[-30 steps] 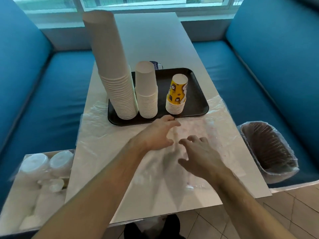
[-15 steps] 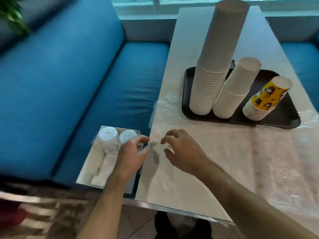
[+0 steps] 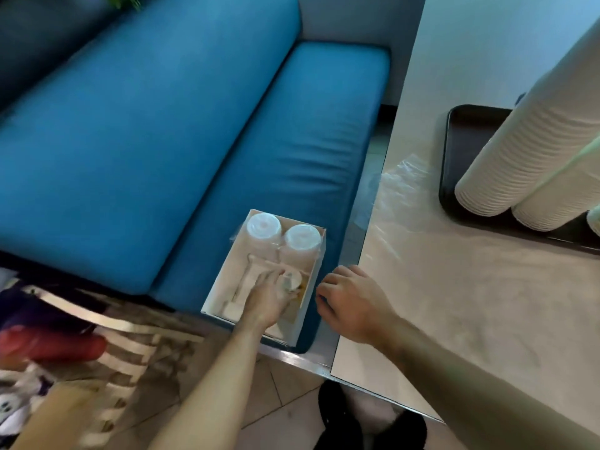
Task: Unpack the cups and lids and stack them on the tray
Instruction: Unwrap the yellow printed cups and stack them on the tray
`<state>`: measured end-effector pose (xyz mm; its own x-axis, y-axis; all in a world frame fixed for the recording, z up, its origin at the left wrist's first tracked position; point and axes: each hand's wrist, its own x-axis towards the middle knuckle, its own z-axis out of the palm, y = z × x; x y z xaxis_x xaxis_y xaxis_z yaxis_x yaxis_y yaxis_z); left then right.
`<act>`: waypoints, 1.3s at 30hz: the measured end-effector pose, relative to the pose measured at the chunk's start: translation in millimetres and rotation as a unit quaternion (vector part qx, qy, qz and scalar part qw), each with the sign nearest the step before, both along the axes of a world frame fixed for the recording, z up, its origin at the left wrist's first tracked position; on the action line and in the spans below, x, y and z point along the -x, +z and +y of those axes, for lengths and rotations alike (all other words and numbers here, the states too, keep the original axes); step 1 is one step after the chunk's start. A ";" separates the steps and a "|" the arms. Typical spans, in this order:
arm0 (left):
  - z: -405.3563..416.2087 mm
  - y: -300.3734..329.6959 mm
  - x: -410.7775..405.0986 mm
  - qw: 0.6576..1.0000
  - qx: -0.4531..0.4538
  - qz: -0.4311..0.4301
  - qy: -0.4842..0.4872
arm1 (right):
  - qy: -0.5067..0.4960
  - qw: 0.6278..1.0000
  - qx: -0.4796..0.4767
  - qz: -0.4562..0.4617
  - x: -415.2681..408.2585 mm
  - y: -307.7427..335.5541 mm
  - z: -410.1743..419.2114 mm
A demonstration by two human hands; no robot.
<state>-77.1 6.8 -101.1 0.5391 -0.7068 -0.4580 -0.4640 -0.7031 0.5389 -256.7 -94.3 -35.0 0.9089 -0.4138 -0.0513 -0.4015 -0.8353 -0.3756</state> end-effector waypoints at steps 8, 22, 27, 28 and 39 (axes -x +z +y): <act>-32.0 -42.7 2.9 0.994 -0.051 -0.051 -0.086 | -0.019 1.000 0.012 0.005 -3.1 -5.9 1.6; -18.9 -61.4 -11.4 0.995 -0.064 0.031 0.074 | -0.030 0.998 0.052 -0.014 -5.8 -17.6 -1.7; 0.1 -37.0 -24.7 0.936 0.063 0.201 0.282 | -0.027 0.998 0.056 -0.020 -4.9 -19.1 -2.3; 4.9 -29.0 -24.5 0.918 0.093 0.235 0.305 | -0.026 0.998 0.054 -0.022 -4.5 -19.5 -2.1; 42.5 89.1 1.0 0.751 0.317 0.485 0.317 | -0.214 0.941 -0.198 -0.169 -15.0 15.3 0.0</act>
